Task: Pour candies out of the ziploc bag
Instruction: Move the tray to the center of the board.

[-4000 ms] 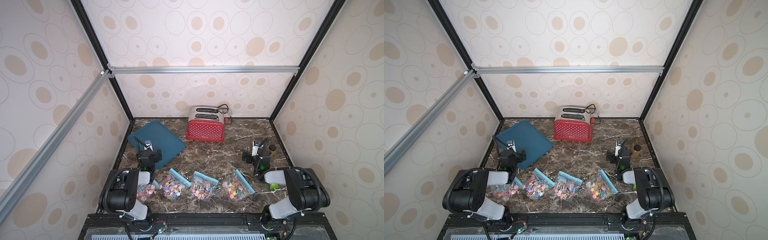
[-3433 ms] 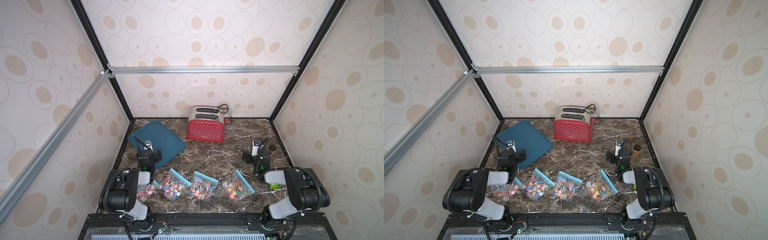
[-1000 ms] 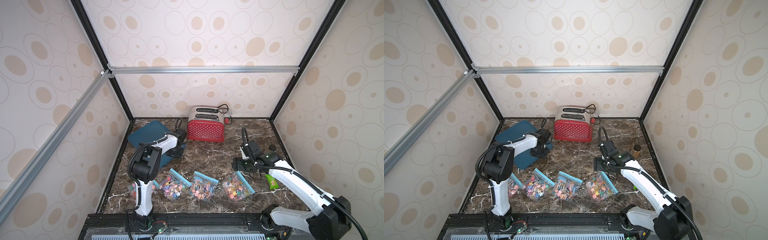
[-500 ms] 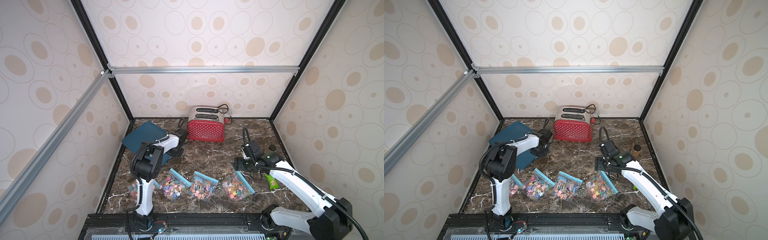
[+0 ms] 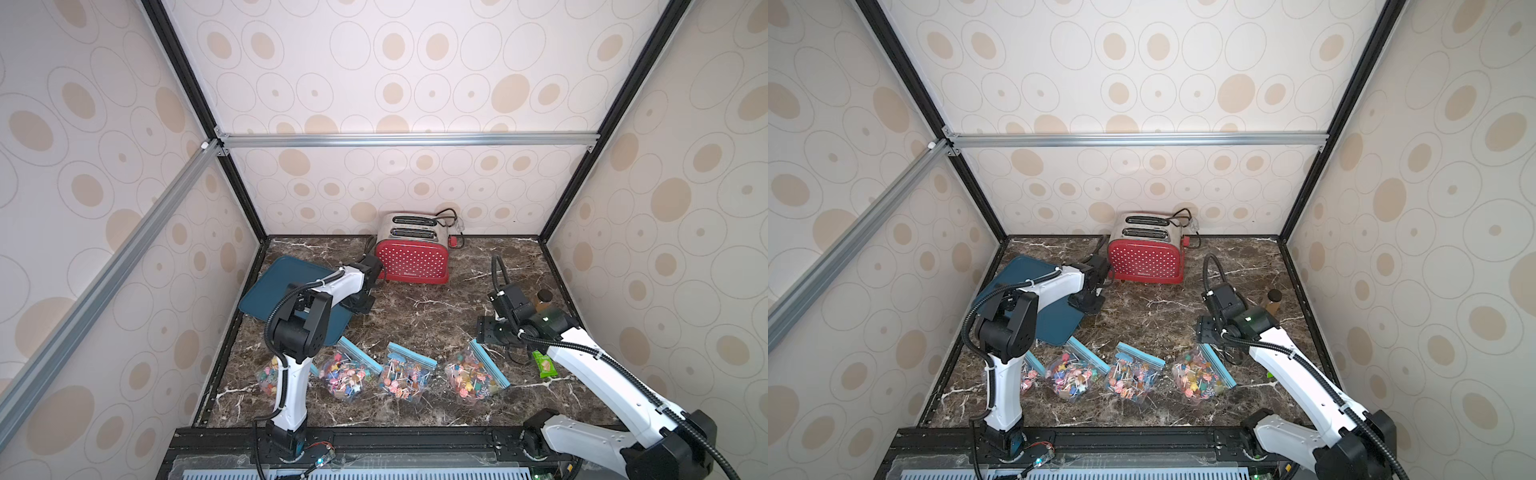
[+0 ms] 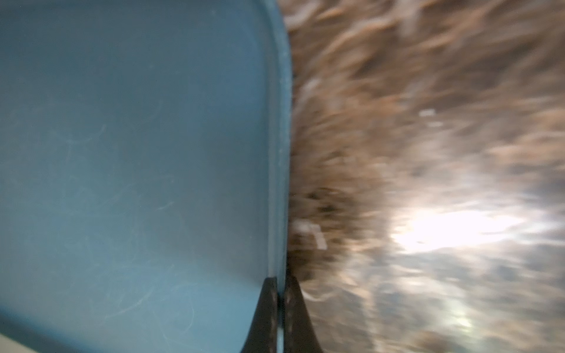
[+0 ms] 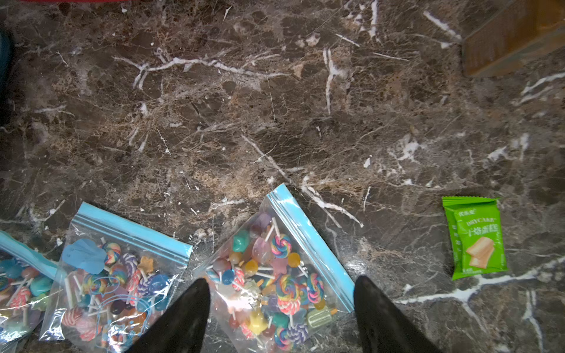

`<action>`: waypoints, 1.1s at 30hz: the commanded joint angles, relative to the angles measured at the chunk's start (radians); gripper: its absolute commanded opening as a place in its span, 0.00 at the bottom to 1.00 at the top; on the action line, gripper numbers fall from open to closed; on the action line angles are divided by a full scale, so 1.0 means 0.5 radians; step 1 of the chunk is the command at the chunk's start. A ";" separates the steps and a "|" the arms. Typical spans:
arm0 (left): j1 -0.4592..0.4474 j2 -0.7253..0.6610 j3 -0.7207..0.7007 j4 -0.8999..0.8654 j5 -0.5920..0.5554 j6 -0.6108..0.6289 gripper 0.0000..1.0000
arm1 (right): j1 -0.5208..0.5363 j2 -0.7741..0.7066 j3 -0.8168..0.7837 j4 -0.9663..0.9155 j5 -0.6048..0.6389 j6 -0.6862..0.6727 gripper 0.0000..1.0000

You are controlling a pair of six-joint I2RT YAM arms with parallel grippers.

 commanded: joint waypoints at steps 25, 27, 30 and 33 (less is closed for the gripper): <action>-0.436 0.493 0.775 0.071 0.929 -0.477 0.00 | 0.008 -0.018 -0.008 -0.068 0.297 -0.087 0.80; -0.468 0.543 0.862 0.068 0.953 -0.492 0.00 | 0.009 0.009 0.001 -0.019 0.296 -0.122 0.81; -0.509 0.623 1.004 0.071 0.990 -0.517 0.00 | 0.008 0.065 0.031 0.055 0.296 -0.180 0.81; -0.542 0.706 1.145 0.071 1.032 -0.550 0.00 | 0.004 0.115 0.049 0.103 0.297 -0.213 0.82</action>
